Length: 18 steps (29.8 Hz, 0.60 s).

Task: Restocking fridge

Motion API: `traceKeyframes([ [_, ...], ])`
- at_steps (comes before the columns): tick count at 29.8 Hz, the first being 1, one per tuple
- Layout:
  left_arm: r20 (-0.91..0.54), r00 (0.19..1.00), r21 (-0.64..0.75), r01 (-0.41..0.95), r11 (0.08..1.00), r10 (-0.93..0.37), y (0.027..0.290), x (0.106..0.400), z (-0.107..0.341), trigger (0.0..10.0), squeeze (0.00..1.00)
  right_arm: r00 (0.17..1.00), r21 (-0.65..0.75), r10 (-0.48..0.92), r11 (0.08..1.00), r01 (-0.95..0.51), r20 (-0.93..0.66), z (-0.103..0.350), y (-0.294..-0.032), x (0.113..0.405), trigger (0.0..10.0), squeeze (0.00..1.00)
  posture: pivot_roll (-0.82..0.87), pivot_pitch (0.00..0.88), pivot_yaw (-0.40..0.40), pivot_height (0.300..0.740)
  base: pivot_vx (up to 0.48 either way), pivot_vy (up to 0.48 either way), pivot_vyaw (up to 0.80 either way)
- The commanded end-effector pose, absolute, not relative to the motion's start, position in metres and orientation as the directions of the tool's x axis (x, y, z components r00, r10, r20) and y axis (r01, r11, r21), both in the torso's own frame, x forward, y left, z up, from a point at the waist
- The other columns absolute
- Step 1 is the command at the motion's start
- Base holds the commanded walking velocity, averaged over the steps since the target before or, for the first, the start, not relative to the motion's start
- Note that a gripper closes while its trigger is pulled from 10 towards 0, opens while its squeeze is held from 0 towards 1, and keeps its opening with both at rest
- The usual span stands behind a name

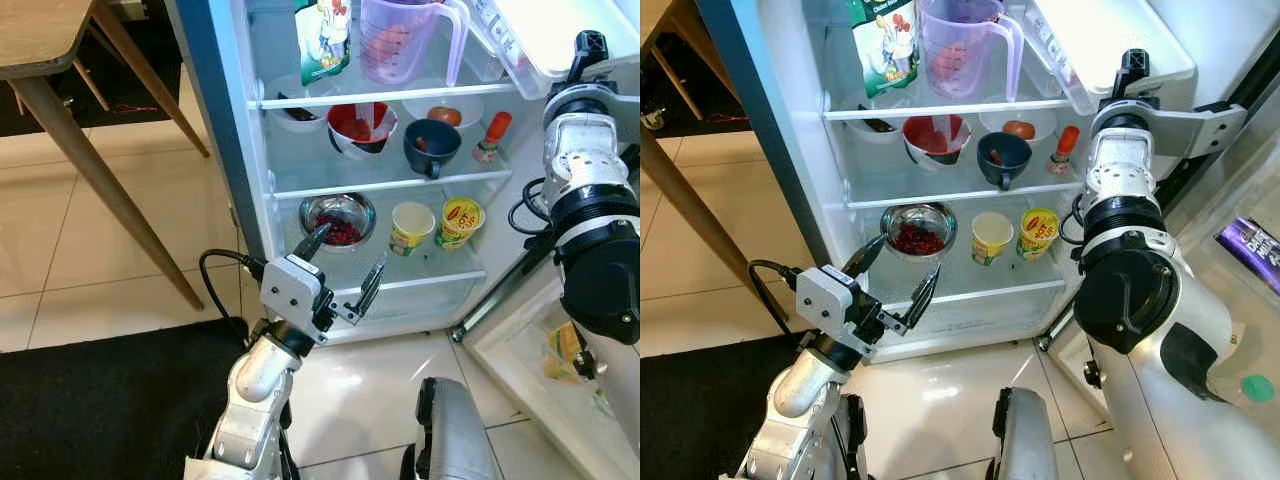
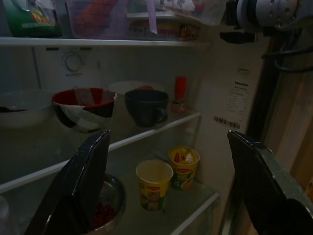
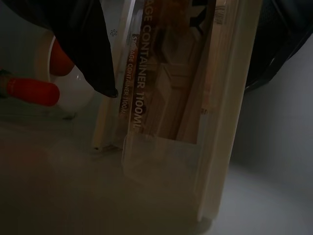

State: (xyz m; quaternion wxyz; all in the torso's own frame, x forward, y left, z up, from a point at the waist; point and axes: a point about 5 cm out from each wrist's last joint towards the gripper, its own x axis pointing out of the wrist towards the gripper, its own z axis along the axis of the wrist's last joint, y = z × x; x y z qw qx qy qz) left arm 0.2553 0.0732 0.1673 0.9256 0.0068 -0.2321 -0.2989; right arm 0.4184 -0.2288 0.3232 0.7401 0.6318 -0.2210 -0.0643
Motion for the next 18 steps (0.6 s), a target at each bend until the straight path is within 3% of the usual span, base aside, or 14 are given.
traceKeyframes([
  [1,0.419,0.712,0.146,0.56,0.816,-0.564,0.07,0.254,0.167,10.0,0.0,0.907,0.968,-0.358,0.188,-0.165,0.224,0.321,-0.226,0.42,10.0,0.56,0.09,0.267,-0.043,0.556,0.0,0.0,0.0],
  [9,0.413,0.707,0.145,0.571,0.808,-0.574,0.067,0.256,0.166,10.0,0.0,0.902,0.949,-0.327,0.234,-0.213,0.283,0.335,-0.216,0.421,10.0,0.56,0.07,0.245,-0.043,0.556,0.0,0.0,0.0],
  [10,0.412,0.707,0.145,0.572,0.808,-0.575,0.067,0.256,0.166,10.0,0.0,0.902,0.946,-0.321,0.242,-0.216,0.289,0.336,-0.215,0.421,10.0,0.7,0.07,0.243,-0.044,0.556,0.0,0.0,0.0],
  [11,0.412,0.707,0.145,0.572,0.808,-0.575,0.067,0.256,0.166,10.0,0.0,0.902,0.946,-0.321,0.242,-0.216,0.289,0.336,-0.215,0.421,10.0,0.7,0.07,0.243,-0.044,0.556,0.0,0.0,0.0],
  [12,0.411,0.708,0.146,0.571,0.808,-0.575,0.067,0.257,0.166,10.0,0.0,0.902,0.945,-0.322,0.249,-0.213,0.288,0.337,-0.215,0.421,10.0,1.0,0.07,0.238,-0.045,0.556,0.0,0.0,0.0],
  [18,0.415,0.709,0.149,0.565,0.811,-0.57,0.068,0.258,0.167,10.0,0.0,0.902,0.947,-0.331,0.252,-0.197,0.276,0.338,-0.217,0.42,10.0,1.0,0.08,0.232,-0.048,0.556,0.0,0.0,0.0],
])
